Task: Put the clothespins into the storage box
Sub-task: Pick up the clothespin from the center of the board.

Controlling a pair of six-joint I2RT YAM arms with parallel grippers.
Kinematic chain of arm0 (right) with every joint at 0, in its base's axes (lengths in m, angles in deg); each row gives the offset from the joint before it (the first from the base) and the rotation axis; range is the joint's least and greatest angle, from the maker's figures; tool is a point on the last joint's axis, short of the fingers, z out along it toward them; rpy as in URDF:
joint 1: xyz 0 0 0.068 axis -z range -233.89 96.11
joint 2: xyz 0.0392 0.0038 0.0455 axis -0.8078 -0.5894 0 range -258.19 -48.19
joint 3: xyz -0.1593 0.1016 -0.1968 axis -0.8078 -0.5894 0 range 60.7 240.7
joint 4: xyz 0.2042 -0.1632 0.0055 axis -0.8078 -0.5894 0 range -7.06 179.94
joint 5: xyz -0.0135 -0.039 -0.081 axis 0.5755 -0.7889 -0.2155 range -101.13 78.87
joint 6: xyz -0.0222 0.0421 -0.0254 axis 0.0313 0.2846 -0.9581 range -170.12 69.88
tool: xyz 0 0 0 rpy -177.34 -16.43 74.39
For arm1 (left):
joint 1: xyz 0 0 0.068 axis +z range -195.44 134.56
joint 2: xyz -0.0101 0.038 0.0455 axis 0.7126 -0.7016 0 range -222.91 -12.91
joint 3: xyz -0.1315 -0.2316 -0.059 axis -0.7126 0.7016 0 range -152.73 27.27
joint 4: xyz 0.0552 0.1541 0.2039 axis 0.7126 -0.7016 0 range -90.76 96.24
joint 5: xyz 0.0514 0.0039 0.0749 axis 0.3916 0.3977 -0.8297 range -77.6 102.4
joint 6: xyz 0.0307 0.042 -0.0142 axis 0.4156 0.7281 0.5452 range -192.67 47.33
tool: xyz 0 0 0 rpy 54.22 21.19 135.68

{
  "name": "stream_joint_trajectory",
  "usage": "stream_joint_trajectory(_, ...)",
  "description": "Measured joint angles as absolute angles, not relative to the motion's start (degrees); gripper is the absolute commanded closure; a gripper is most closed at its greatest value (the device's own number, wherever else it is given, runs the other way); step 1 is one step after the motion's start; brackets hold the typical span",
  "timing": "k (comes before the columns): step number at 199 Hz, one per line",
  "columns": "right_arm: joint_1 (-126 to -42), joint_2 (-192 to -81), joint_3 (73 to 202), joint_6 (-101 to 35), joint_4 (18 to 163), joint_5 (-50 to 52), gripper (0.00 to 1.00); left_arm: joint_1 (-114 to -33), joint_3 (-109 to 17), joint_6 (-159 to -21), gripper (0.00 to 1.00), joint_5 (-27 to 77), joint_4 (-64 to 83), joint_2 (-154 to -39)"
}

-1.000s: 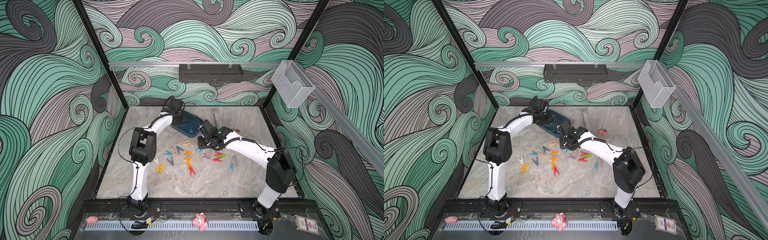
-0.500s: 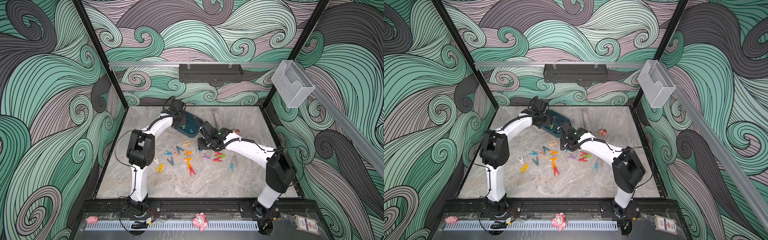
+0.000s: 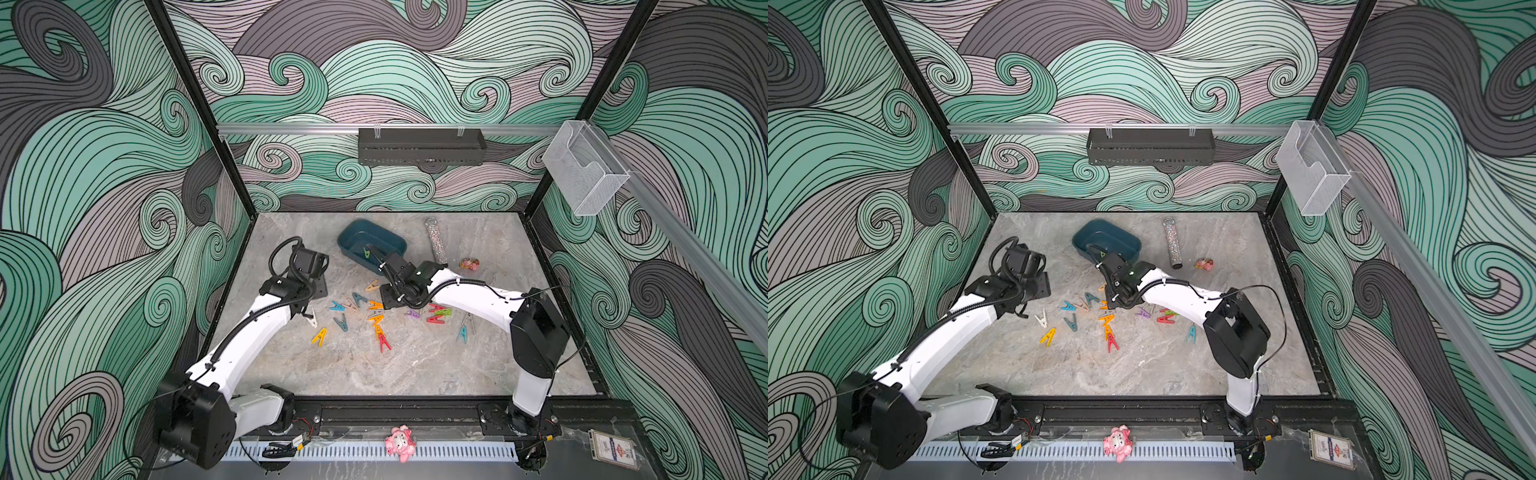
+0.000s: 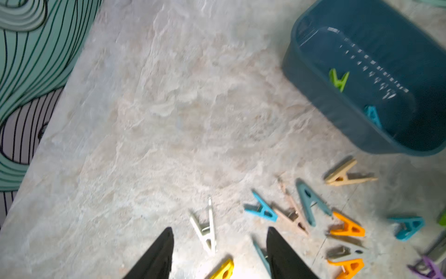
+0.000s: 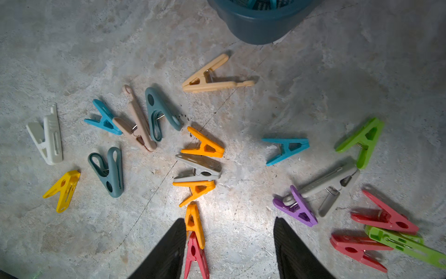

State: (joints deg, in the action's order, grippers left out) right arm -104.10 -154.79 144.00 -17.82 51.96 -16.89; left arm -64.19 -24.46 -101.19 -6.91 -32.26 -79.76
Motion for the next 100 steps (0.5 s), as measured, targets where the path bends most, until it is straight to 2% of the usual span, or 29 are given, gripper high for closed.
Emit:
stream_joint_trajectory(41, -105.61, -156.0, 146.04, -18.17, 52.03, -16.71, 0.39, -63.71, -17.33, -107.04, 0.38, -4.64, -35.71, -78.49)
stream_joint_trajectory(74, -106.44, -156.89, 146.28, -18.39, 51.81, -16.95, 0.28, -62.48, -14.49, -110.76, 0.34, -2.85, -36.04, -79.97)
stream_joint_trajectory(100, -106.77, -157.5, 146.28, -18.57, 51.28, -17.63, 0.25, -61.5, -12.98, -112.25, 0.32, -0.79, -34.62, -81.53)
